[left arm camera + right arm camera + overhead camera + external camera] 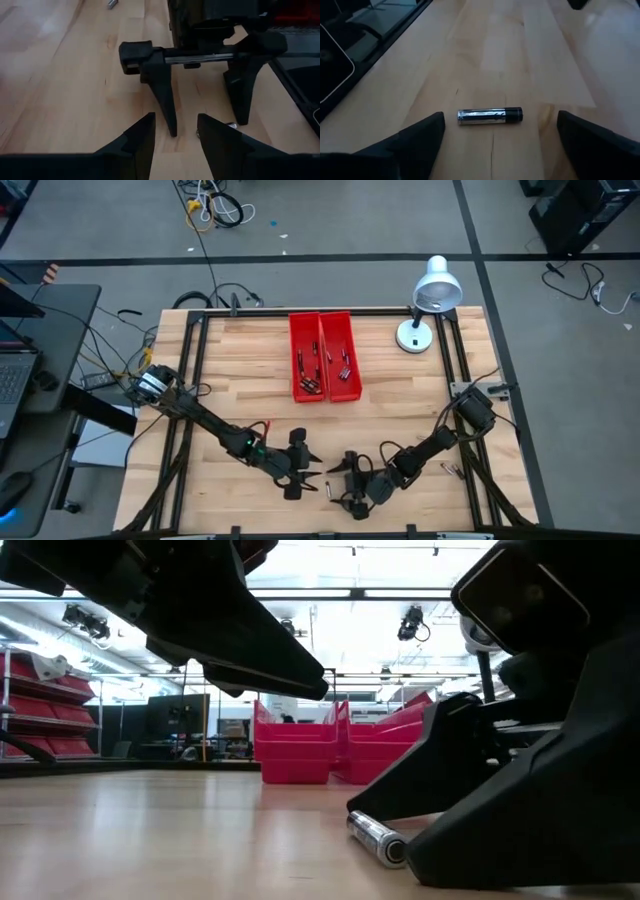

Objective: Sort batteries
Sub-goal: Put the silver battery into the right red bin

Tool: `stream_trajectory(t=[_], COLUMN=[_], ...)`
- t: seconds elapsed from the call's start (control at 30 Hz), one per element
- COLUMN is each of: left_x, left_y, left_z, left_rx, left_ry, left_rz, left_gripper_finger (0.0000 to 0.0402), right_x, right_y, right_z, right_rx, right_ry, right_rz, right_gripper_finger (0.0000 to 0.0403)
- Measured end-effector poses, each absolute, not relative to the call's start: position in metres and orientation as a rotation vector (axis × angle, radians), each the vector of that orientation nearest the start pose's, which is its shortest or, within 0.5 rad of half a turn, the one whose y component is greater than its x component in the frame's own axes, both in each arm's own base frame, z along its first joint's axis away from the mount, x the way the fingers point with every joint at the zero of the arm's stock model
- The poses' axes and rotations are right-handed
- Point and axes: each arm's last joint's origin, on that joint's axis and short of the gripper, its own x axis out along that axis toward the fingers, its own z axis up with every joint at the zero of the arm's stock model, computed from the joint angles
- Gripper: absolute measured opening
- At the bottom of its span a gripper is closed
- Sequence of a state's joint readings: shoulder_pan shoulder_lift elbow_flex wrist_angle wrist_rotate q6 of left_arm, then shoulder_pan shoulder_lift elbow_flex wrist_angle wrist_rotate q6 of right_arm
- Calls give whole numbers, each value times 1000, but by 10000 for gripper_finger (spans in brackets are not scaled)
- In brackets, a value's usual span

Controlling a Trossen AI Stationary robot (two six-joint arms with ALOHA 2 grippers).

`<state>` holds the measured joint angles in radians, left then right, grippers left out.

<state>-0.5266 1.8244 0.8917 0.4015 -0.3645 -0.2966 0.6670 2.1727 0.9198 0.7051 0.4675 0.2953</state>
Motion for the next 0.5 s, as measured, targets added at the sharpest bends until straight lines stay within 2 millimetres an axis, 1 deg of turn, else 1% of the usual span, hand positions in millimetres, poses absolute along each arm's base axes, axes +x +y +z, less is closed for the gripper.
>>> stream_trajectory(t=[0.2,0.5], left_x=[318,318], left_y=[-173,-173], left_z=[150,150], left_rx=[-60,-60], left_ry=[497,497], left_rz=[-82,-82], left_gripper_finger=[163,163], right_x=[312,315], right_y=[229,226], right_z=[60,61], right_rx=[-34,-45], right_ry=[504,500], right_rz=[123,124], right_gripper_finger=[367,335])
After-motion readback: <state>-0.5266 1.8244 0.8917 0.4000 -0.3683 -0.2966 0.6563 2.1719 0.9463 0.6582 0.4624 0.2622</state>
